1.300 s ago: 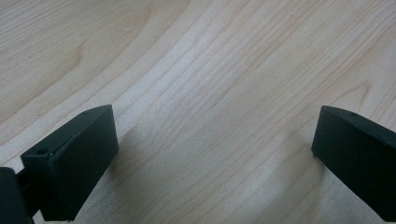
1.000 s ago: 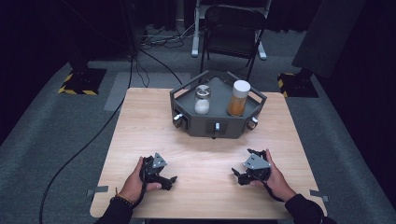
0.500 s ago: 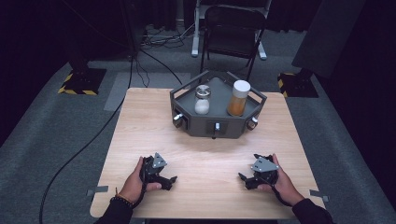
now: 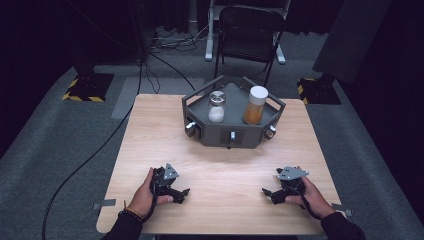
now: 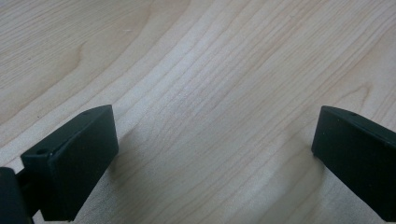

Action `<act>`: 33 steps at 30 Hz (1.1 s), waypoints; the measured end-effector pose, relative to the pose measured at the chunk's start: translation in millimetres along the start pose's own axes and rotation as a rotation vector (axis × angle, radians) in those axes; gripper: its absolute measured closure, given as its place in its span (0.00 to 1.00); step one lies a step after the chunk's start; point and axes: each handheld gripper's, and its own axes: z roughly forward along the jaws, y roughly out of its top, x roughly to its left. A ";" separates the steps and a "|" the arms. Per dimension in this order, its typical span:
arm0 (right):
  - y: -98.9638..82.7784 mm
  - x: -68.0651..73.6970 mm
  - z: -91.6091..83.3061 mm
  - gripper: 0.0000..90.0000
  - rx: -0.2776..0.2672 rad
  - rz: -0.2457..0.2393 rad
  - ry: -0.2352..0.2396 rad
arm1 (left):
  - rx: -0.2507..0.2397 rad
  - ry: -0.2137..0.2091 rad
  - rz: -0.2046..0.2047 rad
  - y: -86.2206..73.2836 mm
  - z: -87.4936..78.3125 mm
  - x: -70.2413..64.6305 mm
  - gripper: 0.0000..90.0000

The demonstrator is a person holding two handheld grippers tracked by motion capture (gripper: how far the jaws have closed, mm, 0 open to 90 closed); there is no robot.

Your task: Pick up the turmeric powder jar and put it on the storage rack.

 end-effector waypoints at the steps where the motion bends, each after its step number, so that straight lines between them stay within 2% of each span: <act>1: 0.2 -3.9 -0.3 0.00 0.007 0.011 0.014 | -0.002 0.000 0.001 -0.1 0.2 0.2 0.00; 4: 0.7 -17.1 -0.6 0.00 0.028 0.042 0.067 | -0.002 -0.002 -0.001 0.1 0.6 0.3 0.00; 7: 0.0 -22.2 -1.0 0.00 0.032 0.042 0.082 | -0.001 -0.001 -0.001 0.3 0.6 0.1 0.00; 33: -0.6 -23.7 -1.5 0.00 0.032 0.038 0.087 | -0.004 -0.002 0.001 0.7 1.5 0.8 0.00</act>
